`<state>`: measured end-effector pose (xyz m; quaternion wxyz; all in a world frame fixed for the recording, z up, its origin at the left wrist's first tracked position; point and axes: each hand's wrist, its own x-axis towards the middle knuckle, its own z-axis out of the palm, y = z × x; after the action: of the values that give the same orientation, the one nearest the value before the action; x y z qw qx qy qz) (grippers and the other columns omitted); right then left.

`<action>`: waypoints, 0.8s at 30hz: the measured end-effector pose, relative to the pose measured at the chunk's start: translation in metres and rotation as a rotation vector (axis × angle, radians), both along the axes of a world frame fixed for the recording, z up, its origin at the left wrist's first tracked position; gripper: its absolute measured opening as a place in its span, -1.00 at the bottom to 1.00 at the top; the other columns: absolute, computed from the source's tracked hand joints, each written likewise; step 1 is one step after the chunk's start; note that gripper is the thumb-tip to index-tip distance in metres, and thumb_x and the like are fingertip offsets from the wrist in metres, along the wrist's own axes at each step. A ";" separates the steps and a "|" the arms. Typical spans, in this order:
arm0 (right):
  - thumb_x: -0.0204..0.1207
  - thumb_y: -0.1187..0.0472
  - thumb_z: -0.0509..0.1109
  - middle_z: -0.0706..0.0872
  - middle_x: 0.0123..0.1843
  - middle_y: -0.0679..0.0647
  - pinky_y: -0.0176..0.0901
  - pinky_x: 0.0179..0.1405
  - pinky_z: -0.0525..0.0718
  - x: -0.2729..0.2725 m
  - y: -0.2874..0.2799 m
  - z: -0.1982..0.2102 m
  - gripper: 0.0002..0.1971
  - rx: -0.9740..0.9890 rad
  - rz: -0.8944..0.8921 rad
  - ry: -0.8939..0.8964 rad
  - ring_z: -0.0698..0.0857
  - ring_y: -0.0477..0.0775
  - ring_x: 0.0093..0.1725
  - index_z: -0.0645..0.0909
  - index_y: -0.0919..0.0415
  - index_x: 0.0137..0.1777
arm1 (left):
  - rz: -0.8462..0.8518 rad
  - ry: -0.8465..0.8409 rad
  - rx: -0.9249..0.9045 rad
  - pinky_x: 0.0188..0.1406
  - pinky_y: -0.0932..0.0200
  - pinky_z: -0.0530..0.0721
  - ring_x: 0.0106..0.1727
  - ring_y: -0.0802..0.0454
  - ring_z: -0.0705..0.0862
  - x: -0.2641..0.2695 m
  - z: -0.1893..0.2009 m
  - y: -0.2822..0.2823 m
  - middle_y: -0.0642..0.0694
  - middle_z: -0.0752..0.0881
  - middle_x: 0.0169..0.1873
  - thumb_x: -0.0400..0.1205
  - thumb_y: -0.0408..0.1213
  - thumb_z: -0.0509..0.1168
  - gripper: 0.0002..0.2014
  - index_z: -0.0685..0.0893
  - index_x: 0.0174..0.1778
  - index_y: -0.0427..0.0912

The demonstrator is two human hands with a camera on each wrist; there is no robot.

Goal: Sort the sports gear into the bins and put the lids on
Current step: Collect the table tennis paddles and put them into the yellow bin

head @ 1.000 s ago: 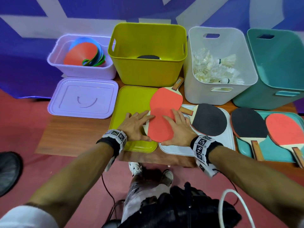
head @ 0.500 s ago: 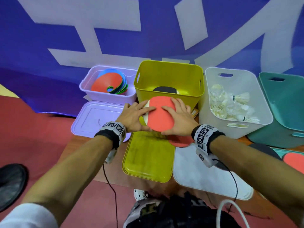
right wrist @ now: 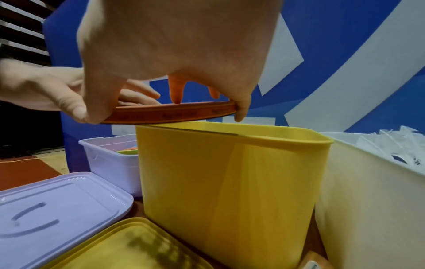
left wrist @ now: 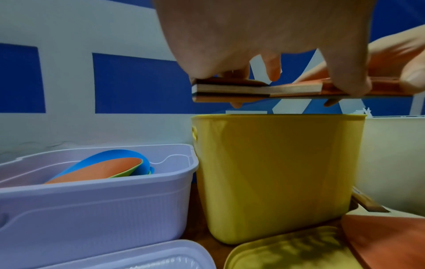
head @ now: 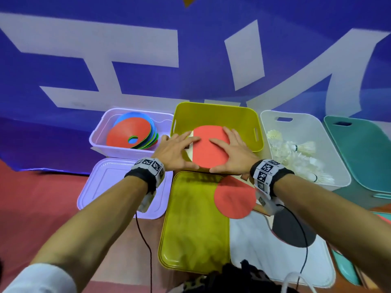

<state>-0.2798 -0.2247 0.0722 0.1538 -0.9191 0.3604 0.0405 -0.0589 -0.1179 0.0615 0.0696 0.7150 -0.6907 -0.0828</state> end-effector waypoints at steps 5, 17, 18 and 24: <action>0.13 -0.52 0.47 -0.12 0.73 -0.09 0.39 0.61 0.15 0.007 -0.020 -0.006 0.06 0.046 -0.048 -0.007 -0.16 0.08 0.69 0.15 -0.32 0.64 | -0.030 0.071 0.086 0.38 -0.09 0.24 0.49 -0.07 0.35 0.012 -0.002 -0.027 0.05 0.21 0.67 0.32 0.44 0.41 -0.03 0.24 0.63 0.22; 0.29 -0.32 0.55 -0.07 0.74 0.02 0.37 0.59 0.02 0.032 -0.068 -0.004 -0.09 0.174 -0.258 0.024 -0.10 0.14 0.71 0.23 -0.31 0.63 | -0.039 0.054 0.190 0.61 -0.31 -0.12 0.70 -0.11 -0.01 0.026 -0.002 -0.096 -0.02 0.07 0.71 0.40 0.42 0.35 -0.09 0.17 0.65 0.28; 0.32 -0.30 0.54 -0.05 0.74 0.03 0.39 0.58 0.01 0.034 -0.069 -0.004 -0.12 0.179 -0.287 0.028 -0.09 0.14 0.71 0.24 -0.30 0.62 | -0.032 0.050 0.201 0.61 -0.34 -0.18 0.71 -0.10 -0.07 0.025 -0.004 -0.099 -0.03 0.03 0.72 0.40 0.44 0.34 -0.09 0.15 0.65 0.30; 0.46 -0.23 0.44 0.08 0.73 0.05 0.34 0.57 0.06 0.022 -0.059 -0.011 -0.28 0.135 -0.324 0.015 0.04 0.15 0.70 0.29 -0.25 0.61 | 0.002 0.048 0.201 0.61 -0.39 -0.26 0.72 -0.10 -0.10 0.017 -0.014 -0.094 -0.05 0.04 0.72 0.49 0.43 0.24 -0.20 0.18 0.63 0.32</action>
<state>-0.2581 -0.2842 0.0614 0.2169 -0.8363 0.5014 0.0459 -0.0422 -0.2116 0.0474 0.0139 0.7170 -0.6763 -0.1686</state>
